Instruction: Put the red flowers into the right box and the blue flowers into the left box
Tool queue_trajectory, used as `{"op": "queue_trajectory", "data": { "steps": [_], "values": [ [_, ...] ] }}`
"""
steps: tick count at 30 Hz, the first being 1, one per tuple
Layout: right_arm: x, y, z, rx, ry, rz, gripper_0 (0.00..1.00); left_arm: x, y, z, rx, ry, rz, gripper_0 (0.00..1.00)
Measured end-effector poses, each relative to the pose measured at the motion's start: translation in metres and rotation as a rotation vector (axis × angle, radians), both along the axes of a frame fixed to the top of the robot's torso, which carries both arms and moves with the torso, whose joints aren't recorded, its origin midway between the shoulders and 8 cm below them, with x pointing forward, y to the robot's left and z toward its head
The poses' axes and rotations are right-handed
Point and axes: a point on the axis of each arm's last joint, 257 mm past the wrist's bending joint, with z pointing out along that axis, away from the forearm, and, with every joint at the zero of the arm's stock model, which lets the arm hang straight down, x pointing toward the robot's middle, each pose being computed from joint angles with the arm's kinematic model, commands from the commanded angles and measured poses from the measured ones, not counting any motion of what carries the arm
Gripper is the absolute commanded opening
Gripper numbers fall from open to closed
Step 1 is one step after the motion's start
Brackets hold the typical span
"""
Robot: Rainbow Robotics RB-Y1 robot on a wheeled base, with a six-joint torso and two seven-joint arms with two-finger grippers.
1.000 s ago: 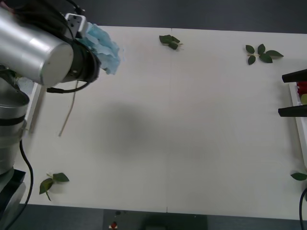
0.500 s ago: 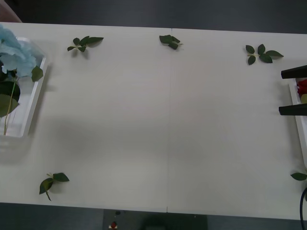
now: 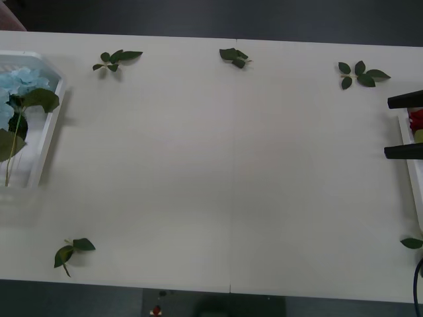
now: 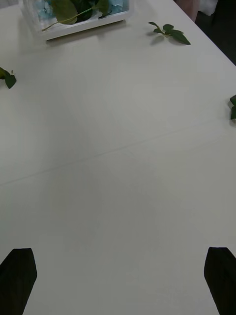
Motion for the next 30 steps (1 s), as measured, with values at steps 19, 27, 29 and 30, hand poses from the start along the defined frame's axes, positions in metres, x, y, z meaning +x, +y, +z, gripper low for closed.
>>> {"op": "queue_trajectory", "data": {
  "steps": [19, 27, 29, 30],
  "values": [
    [0.000, 0.000, 0.000, 0.000, 0.000, 0.000, 1.00, 0.031, 0.039, -0.055, 0.121, 0.014, -0.009, 0.09],
    [0.000, 0.000, 0.000, 0.000, 0.000, 0.000, 1.00, 0.036, 0.048, -0.059, 0.120, -0.010, -0.001, 0.41],
    [0.000, 0.000, 0.000, 0.000, 0.000, 0.000, 1.00, 0.037, 0.048, -0.059, 0.121, -0.014, -0.002, 0.55],
    [0.000, 0.000, 0.000, 0.000, 0.000, 0.000, 1.00, 0.037, 0.048, -0.059, 0.121, -0.015, -0.002, 0.57]
  ]
}}
